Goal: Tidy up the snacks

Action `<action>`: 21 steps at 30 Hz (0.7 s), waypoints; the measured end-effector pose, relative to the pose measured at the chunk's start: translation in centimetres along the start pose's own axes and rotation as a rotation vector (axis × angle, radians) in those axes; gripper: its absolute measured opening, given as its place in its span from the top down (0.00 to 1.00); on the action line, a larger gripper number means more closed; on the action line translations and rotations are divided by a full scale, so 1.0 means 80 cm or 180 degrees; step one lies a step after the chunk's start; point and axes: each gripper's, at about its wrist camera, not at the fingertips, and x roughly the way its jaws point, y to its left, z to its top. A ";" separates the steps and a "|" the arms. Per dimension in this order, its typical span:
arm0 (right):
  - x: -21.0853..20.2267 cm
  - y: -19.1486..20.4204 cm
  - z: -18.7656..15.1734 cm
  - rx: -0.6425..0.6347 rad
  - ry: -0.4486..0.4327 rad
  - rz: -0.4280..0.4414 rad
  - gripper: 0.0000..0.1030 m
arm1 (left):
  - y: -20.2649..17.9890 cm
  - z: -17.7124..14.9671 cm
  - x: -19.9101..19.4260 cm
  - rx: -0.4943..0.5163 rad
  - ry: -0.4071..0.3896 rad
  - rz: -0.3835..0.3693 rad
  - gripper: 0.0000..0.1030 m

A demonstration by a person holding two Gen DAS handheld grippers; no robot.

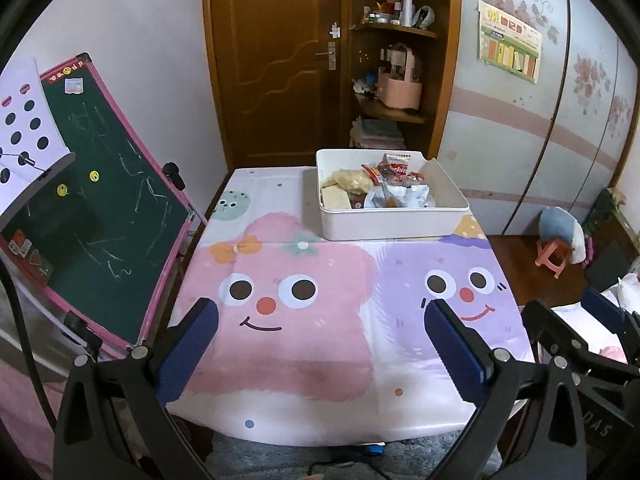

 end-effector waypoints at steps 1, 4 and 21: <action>0.000 -0.001 0.000 -0.0001 -0.0001 -0.0006 0.09 | 0.000 -0.001 0.002 -0.0006 0.0010 -0.0002 0.00; 0.002 0.000 0.001 -0.0004 0.0000 -0.0001 0.09 | -0.001 0.001 0.006 -0.0005 0.0041 0.0001 0.00; 0.011 0.005 0.009 -0.0033 0.0016 -0.0031 0.09 | -0.002 0.009 0.025 -0.0031 0.0107 0.0099 0.00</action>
